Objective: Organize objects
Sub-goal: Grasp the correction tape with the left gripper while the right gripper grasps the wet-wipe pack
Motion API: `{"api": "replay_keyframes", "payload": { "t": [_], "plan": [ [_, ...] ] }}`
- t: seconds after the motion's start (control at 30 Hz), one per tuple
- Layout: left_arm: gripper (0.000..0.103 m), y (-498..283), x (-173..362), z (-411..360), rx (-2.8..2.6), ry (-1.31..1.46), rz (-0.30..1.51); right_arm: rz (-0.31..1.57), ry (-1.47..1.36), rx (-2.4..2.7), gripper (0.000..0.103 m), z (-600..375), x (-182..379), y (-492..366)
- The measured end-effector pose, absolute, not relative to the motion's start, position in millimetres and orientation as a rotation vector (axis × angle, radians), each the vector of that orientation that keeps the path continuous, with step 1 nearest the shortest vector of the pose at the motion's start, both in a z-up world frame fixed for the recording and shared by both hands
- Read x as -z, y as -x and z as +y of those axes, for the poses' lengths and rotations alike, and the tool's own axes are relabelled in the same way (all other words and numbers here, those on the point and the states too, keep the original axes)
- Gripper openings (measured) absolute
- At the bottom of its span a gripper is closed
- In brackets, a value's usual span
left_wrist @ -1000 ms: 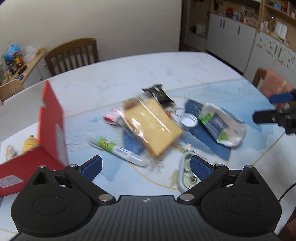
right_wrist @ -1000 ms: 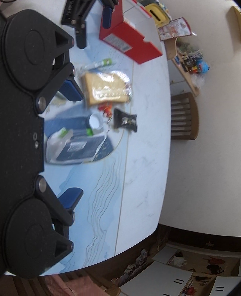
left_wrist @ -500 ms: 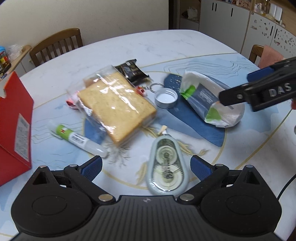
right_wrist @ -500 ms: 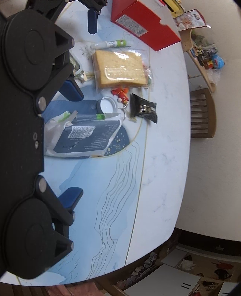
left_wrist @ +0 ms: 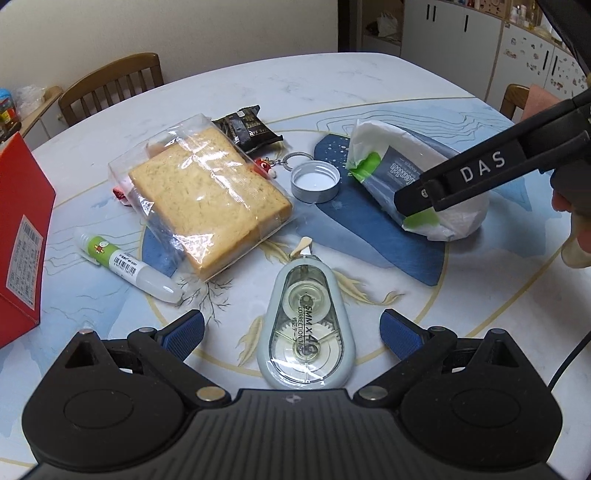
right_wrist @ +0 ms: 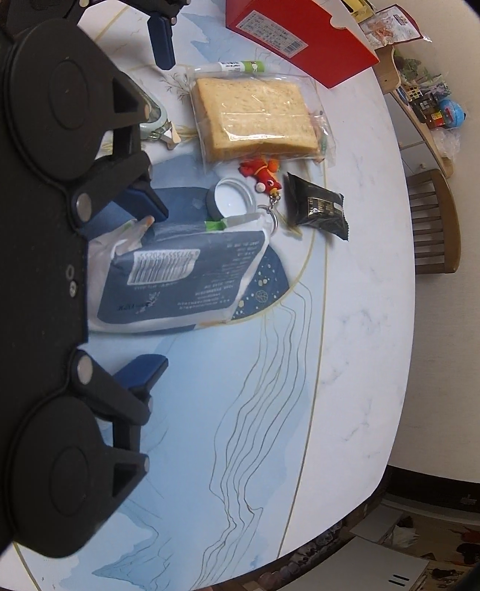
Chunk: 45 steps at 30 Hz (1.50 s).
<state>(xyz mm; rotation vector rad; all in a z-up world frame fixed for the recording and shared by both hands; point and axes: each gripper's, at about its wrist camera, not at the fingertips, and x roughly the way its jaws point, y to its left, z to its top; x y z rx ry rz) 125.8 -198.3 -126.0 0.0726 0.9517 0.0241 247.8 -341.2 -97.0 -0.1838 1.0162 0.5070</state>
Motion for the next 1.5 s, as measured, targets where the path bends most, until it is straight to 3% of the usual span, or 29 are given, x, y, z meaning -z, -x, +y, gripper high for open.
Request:
{"api": "replay_keyframes", "payload": {
  "t": [0.2,0.57,0.9,1.5],
  "plan": [
    [0.099,-125.4,124.3,-194.8,-0.037,-0.042,0.941,1.016,0.202,-0.51,0.064,-339.0,98.3,-246.0],
    [0.047,-125.3,118.8,-203.6,0.006,-0.077,0.937,1.018,0.181,-0.508,0.046,-341.1,95.7,-243.1],
    [0.046,-126.7,115.5,-196.8,0.009,-0.052,0.946,1.007,0.148,-0.522,0.034,-341.7,79.5,-226.6],
    [0.046,-108.0,68.4,-146.8,-0.006,0.09,0.896,0.967,0.117,-0.552,0.034,-325.6,31.9,-188.9]
  ]
}}
